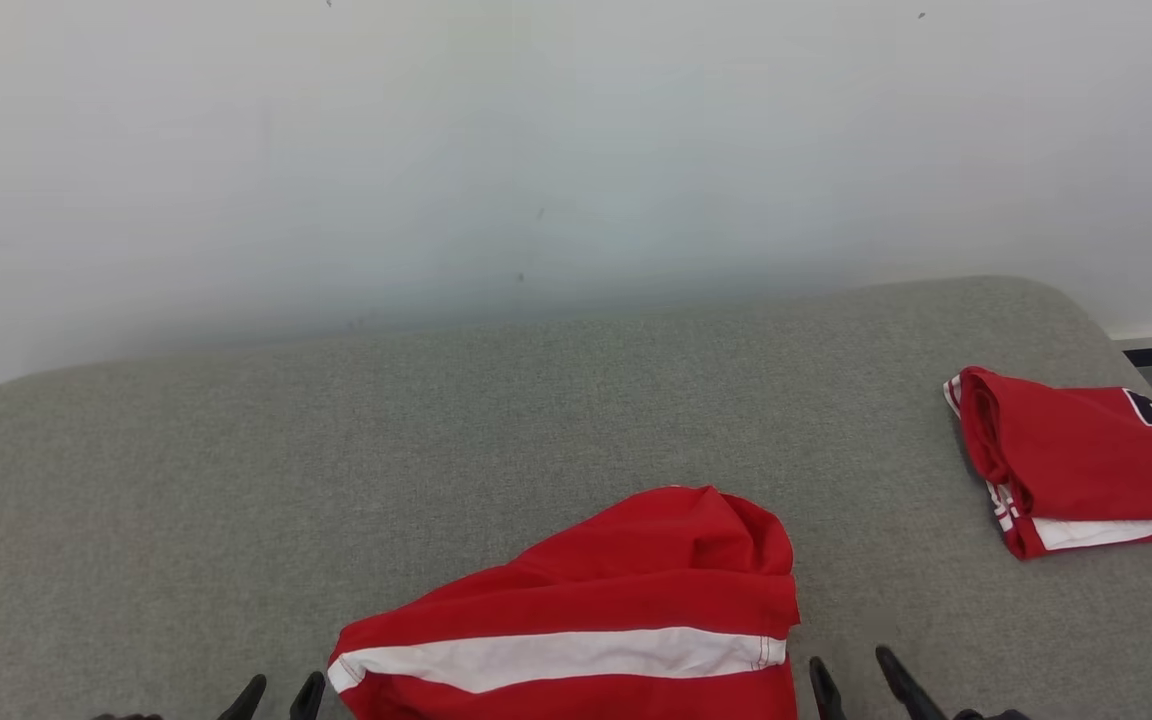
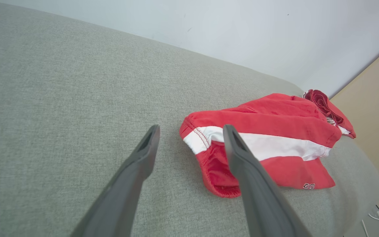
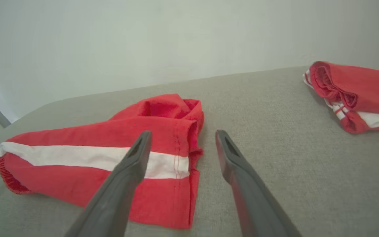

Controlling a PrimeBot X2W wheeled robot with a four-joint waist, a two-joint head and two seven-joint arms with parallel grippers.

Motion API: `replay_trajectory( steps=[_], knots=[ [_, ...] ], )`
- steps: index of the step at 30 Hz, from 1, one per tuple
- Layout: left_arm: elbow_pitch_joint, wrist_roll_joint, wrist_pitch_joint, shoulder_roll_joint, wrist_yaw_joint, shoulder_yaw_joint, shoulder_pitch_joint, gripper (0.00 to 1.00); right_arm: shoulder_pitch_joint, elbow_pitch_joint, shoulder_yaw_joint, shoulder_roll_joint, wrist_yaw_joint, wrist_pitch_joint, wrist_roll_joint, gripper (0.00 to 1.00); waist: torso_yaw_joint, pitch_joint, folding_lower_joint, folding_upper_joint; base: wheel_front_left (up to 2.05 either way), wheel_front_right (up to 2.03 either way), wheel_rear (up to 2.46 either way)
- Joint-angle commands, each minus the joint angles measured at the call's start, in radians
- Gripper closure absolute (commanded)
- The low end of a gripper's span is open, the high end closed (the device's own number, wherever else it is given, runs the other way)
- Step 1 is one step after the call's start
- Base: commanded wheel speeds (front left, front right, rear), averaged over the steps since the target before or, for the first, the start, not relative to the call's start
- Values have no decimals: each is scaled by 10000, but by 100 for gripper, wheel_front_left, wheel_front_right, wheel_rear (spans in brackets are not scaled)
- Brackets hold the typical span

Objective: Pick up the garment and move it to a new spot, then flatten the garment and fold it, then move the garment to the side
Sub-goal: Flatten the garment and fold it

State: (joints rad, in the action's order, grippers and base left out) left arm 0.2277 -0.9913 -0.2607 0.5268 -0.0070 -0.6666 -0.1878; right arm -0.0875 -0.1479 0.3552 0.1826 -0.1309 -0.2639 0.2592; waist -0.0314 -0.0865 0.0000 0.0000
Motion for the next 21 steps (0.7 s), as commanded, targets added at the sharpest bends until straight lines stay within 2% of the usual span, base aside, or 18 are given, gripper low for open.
replay_trajectory(
  steps=[1,7,13,19,20,21],
  knots=[
    [-1,157,-51,-21,27,52,155,0,173,-370,84,45,3,0,188,0,2,-3,0,0,0,0,0],
    [-179,590,-53,-297,160,409,325,0,1311,-2649,763,70,3,-1,695,0,112,4,0,0,0,0,0],
    [-500,1594,-47,-658,378,598,577,0,2780,-4923,1544,18,3,1,1604,0,604,126,0,0,0,0,0],
    [-545,1805,-48,-771,340,597,635,0,3355,-5913,1818,-117,3,1,1962,0,879,240,0,0,0,0,0],
    [-547,1820,-48,-783,324,596,633,0,3408,-6036,1851,-132,3,1,1987,18,907,257,0,0,0,0,0],
    [-542,1832,-48,-791,311,594,625,0,3446,-6129,1878,-143,3,1,2018,44,929,274,0,0,0,0,0]
  ],
)
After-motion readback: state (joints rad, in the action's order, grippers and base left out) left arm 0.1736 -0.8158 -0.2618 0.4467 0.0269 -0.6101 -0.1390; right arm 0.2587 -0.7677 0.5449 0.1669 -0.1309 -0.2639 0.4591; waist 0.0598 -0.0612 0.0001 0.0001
